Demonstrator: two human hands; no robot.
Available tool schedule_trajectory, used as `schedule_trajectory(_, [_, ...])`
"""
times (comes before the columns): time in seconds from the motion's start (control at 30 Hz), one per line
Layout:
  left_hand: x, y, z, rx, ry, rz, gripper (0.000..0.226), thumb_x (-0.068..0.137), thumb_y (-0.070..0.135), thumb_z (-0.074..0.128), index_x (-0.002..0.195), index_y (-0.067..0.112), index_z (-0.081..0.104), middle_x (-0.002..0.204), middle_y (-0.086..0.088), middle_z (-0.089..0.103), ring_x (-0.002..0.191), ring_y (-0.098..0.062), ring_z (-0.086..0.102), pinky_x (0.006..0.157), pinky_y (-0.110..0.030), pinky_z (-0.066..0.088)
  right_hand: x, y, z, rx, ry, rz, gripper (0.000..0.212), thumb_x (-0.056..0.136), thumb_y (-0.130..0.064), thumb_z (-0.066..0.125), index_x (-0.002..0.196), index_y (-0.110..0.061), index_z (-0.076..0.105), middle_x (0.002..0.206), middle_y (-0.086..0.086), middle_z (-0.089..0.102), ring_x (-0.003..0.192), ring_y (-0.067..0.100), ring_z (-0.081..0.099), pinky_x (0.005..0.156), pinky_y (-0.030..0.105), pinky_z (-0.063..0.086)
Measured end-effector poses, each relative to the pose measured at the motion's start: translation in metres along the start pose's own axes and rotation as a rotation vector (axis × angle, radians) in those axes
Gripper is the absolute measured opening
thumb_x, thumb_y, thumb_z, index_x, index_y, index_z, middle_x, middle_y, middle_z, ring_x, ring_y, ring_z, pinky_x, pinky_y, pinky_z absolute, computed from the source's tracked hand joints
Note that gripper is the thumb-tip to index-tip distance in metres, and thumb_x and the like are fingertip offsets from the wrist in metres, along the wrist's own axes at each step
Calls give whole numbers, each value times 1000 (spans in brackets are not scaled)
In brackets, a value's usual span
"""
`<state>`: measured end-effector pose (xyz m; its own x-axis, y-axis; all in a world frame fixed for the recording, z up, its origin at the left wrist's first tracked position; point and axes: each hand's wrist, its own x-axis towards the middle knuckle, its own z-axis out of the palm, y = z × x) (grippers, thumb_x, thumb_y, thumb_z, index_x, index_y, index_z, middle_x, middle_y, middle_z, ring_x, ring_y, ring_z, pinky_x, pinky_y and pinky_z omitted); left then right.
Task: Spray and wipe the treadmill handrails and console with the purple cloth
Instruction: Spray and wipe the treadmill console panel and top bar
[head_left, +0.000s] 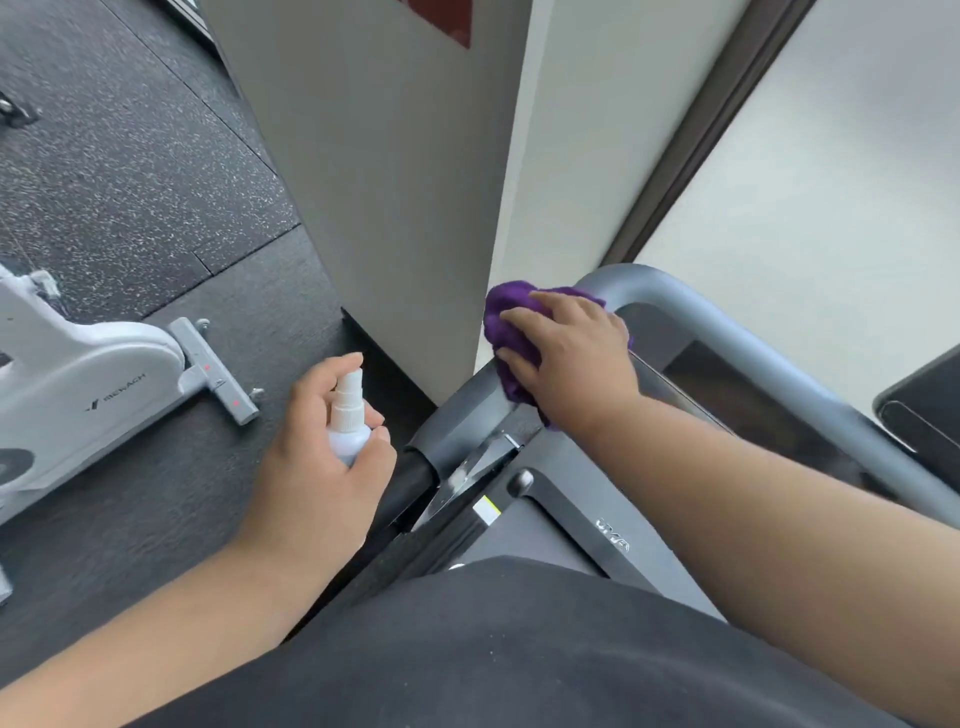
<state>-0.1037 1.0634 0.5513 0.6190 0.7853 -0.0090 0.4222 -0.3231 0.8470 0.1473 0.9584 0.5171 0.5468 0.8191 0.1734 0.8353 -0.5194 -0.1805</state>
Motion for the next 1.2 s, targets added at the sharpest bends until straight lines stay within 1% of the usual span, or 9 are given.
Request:
schedule_trajectory(0.17, [-3, 1, 1, 15, -34, -12, 57, 78, 34, 58, 120, 66, 36, 99, 23, 62, 87, -1, 60, 70, -28, 46, -37, -63, 12, 54, -78, -393, 40, 82, -57, 67, 116, -36, 69, 122, -2, 65, 106, 29, 61, 91, 46, 45])
schedule_trajectory(0.3, [-1, 7, 13, 45, -149, 24, 62, 83, 29, 61, 122, 69, 33, 109, 32, 57, 97, 4, 59, 76, -23, 46, -37, -66, 12, 66, -118, -449, 38, 86, -54, 65, 118, -34, 68, 121, -2, 65, 106, 28, 61, 88, 44, 46])
schedule_trajectory(0.4, [3, 16, 20, 78, -180, 72, 64, 82, 29, 61, 120, 70, 32, 110, 35, 54, 97, 7, 56, 72, -16, 41, -20, -40, 6, 62, -104, -286, 43, 85, -57, 66, 122, -35, 67, 124, -2, 65, 109, 29, 61, 95, 44, 43])
schedule_trajectory(0.6, [7, 17, 25, 105, -224, 100, 66, 83, 24, 63, 118, 71, 32, 106, 33, 56, 96, 7, 55, 70, -16, 40, 25, 59, -13, -46, -57, 197, 44, 91, -59, 53, 130, -39, 55, 135, -1, 55, 123, 28, 49, 102, 43, 35])
schedule_trajectory(0.7, [8, 19, 27, 123, -249, 117, 67, 84, 23, 64, 119, 71, 32, 107, 32, 55, 96, 6, 55, 70, -16, 40, 30, 92, -17, -80, -39, 381, 39, 92, -56, 52, 127, -40, 50, 125, 2, 55, 113, 33, 52, 89, 44, 40])
schedule_trajectory(0.8, [10, 23, 29, 146, -273, 153, 70, 85, 20, 65, 119, 71, 31, 107, 33, 54, 96, 8, 54, 70, -10, 39, 17, 113, -25, -64, -36, 575, 36, 92, -54, 51, 125, -40, 48, 119, 5, 55, 105, 35, 53, 79, 42, 36])
schedule_trajectory(0.9, [12, 31, 34, 161, -316, 197, 71, 84, 22, 64, 117, 74, 28, 107, 34, 54, 95, 10, 54, 69, -1, 39, -14, 123, -32, -97, -28, 625, 37, 93, -50, 53, 127, -37, 47, 119, 6, 55, 104, 34, 53, 81, 42, 38])
schedule_trajectory(1.03, [16, 47, 45, 174, -421, 258, 71, 86, 26, 63, 116, 77, 25, 105, 33, 55, 94, 11, 54, 65, -3, 40, -46, 117, -52, 84, 89, 638, 42, 93, -41, 60, 133, -34, 52, 127, 5, 57, 111, 33, 52, 93, 42, 43])
schedule_trajectory(1.2, [22, 77, 65, 185, -526, 382, 70, 86, 27, 61, 115, 79, 24, 100, 25, 60, 90, 9, 56, 69, -8, 40, -99, 63, -73, 329, 234, 547, 48, 87, -36, 70, 133, -31, 57, 127, -1, 60, 117, 21, 54, 104, 35, 43])
